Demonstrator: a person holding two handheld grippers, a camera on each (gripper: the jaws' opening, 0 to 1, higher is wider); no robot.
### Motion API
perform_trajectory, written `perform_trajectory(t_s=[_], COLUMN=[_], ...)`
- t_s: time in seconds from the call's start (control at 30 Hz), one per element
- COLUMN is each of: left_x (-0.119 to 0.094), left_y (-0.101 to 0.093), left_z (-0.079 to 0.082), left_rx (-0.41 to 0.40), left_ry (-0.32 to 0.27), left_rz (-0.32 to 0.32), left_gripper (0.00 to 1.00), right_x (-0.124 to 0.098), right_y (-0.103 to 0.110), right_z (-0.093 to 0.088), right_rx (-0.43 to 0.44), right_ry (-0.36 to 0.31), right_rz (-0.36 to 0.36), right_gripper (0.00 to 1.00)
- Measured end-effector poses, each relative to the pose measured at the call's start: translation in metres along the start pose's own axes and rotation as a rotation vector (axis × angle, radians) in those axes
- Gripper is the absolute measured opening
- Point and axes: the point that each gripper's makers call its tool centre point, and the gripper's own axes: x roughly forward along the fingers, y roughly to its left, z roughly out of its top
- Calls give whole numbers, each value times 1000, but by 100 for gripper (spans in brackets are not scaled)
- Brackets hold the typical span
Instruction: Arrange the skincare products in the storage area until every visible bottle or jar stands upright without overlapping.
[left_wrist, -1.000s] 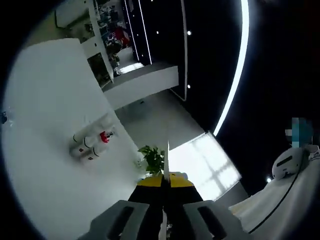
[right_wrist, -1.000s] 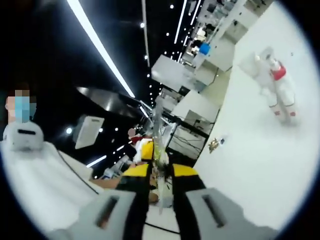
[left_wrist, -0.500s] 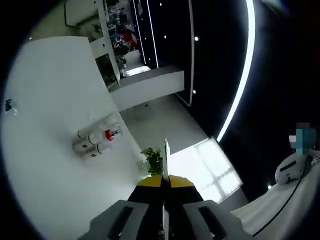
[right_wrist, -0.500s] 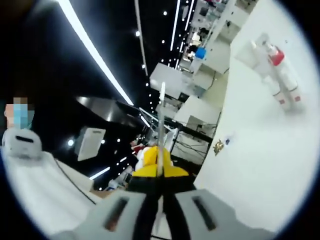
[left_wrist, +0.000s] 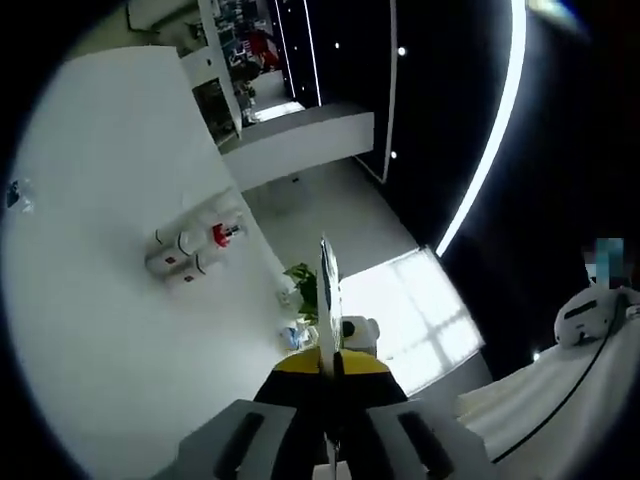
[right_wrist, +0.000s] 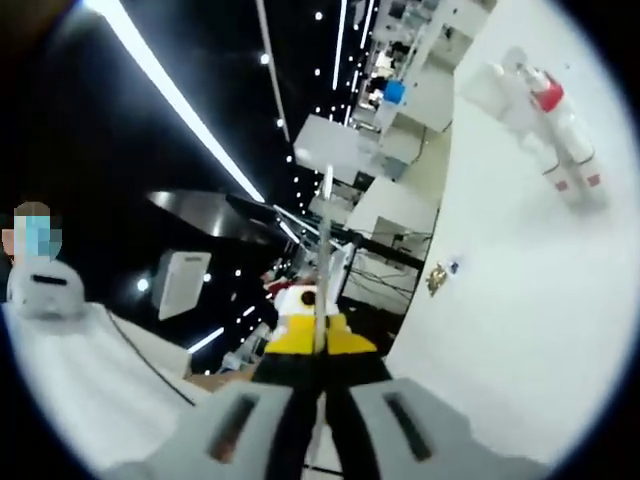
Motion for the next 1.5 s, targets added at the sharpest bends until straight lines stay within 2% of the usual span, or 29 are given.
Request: perform_trajectory(t_s=[0.2, 0.33, 0.43, 0.57, 0.63, 0.7, 0.83, 0.9, 0.97, 1.0, 1.1, 1.2, 1.3, 1.37, 1.5], left_x=[1, 2, 1, -3, -4, -6, -8, -8, -9, -9, -8, -5, -3, -2, 0], left_y=[9, 12, 18, 27, 31, 36, 48, 57, 65, 68, 79, 90, 98, 101, 110], left_z=[10, 20, 25, 32, 35, 39, 44, 44, 44, 44, 47, 53, 60, 65, 75], left_rx=[-18, -26, -26, -26, -26, -30, -35, -38, -51, -54, -84, -89, -103, -109, -121], left_ry=[-3, -31, -36, -46, -55, -62, -69, -58, -59, -60, -76, -73, -94, -105, -131], left_rz=[30, 40, 62, 98, 114, 131, 165, 197, 224, 231, 259, 289, 304, 306, 319], left_gripper=[1, 1, 1, 1, 1, 1, 1, 1, 1, 1, 1, 1, 1, 1, 1], right_x=[3, -2, -10, -26, -30, -42, -57, -66, -78, -79, -98, -109, -120, -127, -137], right_y=[-7, -12, -19, -28, -30, -38, -49, -55, -64, -65, -76, -80, -83, -80, -76], right_z=[9, 15, 10, 1, -2, -9, -17, -22, -25, -25, -21, -17, -16, -14, -11], right_rx=[-4, -21, -52, -57, -54, -65, -105, -169, -216, -224, -272, -300, -339, -375, -392], right_ry=[-33, -74, -76, -110, -111, -127, -140, -127, -139, -137, -176, -201, -183, -185, -203], right_rz=[-24, -46, -88, -136, -144, -197, -301, -372, -473, -484, -615, -682, -747, -774, -800], right_gripper=[1, 3, 6, 15, 17, 19, 32, 37, 42, 44, 51, 58, 67, 70, 74])
